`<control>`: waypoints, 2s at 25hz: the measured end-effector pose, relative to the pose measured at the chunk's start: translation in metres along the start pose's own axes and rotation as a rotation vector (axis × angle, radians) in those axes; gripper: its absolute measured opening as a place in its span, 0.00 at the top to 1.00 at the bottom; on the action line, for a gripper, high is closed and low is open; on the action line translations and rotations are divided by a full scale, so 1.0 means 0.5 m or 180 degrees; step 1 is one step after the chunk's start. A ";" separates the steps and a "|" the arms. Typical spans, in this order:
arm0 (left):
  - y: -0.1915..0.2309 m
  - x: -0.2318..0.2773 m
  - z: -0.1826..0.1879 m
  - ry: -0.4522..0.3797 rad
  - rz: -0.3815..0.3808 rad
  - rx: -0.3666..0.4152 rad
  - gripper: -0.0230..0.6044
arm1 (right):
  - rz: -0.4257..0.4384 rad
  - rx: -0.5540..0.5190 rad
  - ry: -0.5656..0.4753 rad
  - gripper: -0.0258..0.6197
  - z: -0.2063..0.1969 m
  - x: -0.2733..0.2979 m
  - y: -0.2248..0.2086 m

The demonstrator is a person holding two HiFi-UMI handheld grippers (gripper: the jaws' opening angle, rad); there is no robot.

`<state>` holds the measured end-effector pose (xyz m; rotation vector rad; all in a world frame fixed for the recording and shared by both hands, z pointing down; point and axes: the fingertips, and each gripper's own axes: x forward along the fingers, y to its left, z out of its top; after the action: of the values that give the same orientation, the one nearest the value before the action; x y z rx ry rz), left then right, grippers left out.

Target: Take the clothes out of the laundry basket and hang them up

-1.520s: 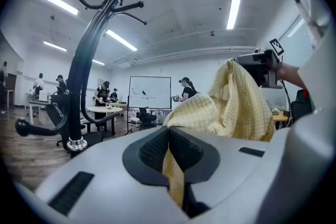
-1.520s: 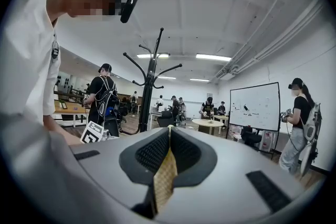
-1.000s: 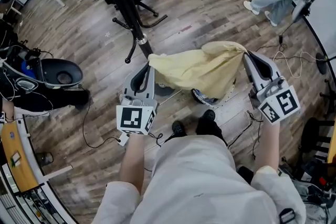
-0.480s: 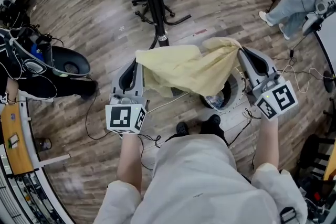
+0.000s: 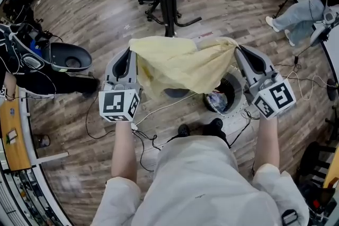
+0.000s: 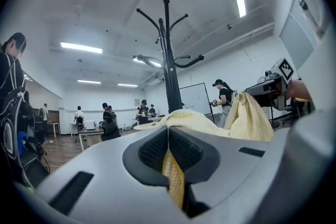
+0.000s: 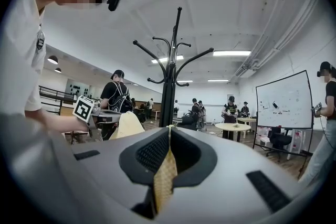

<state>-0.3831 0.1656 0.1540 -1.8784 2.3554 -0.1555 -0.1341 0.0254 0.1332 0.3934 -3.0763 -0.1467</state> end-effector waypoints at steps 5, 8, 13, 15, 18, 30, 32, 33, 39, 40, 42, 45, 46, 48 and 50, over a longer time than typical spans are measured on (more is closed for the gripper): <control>0.031 0.029 0.003 0.0015 -0.0009 0.0075 0.93 | -0.0059 -0.0006 0.0058 0.93 -0.007 0.014 -0.003; 0.041 0.045 -0.004 0.0037 -0.0018 0.0079 0.93 | -0.0094 -0.0046 0.0161 0.93 -0.027 0.016 -0.003; 0.043 0.094 -0.008 0.0066 -0.0114 0.0152 0.93 | -0.0227 -0.0072 0.0308 0.93 -0.057 0.021 -0.026; 0.041 0.114 -0.011 0.0083 -0.0156 0.0188 0.93 | -0.0290 -0.0047 0.0344 0.93 -0.068 0.021 -0.038; 0.039 0.143 -0.025 0.0121 -0.0223 0.0201 0.93 | -0.0387 -0.0008 0.0408 0.93 -0.089 0.019 -0.055; 0.045 0.205 -0.124 0.0485 -0.0304 0.0083 0.93 | -0.0624 0.0034 0.0728 0.93 -0.177 0.039 -0.098; 0.043 0.214 -0.144 0.0548 -0.0323 0.0075 0.93 | -0.0643 0.0034 0.0796 0.93 -0.197 0.043 -0.105; 0.041 0.218 -0.153 0.0576 -0.0332 0.0075 0.93 | -0.0652 0.0035 0.0834 0.93 -0.208 0.044 -0.109; 0.034 0.236 -0.201 0.0725 -0.0380 0.0064 0.93 | -0.0700 0.0078 0.1068 0.93 -0.281 0.050 -0.109; 0.032 0.238 -0.208 0.0745 -0.0392 0.0059 0.93 | -0.0705 0.0087 0.1108 0.93 -0.293 0.049 -0.107; 0.030 0.243 -0.224 0.0790 -0.0415 0.0041 0.93 | -0.0705 0.0120 0.1172 0.93 -0.315 0.050 -0.102; 0.027 0.247 -0.252 0.0879 -0.0457 -0.0006 0.93 | -0.0704 0.0179 0.1249 0.93 -0.347 0.051 -0.093; 0.026 0.246 -0.261 0.0905 -0.0468 -0.0018 0.93 | -0.0703 0.0202 0.1273 0.93 -0.357 0.051 -0.089; 0.021 0.243 -0.275 0.0949 -0.0482 -0.0002 0.93 | -0.0699 0.0247 0.1317 0.93 -0.375 0.051 -0.083; 0.016 0.244 -0.285 0.0982 -0.0502 0.0026 0.93 | -0.0695 0.0293 0.1363 0.93 -0.393 0.053 -0.081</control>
<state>-0.4408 0.0488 0.2891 -2.1730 2.3788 -0.5035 -0.1402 -0.0377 0.3253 0.6671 -2.6197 0.0669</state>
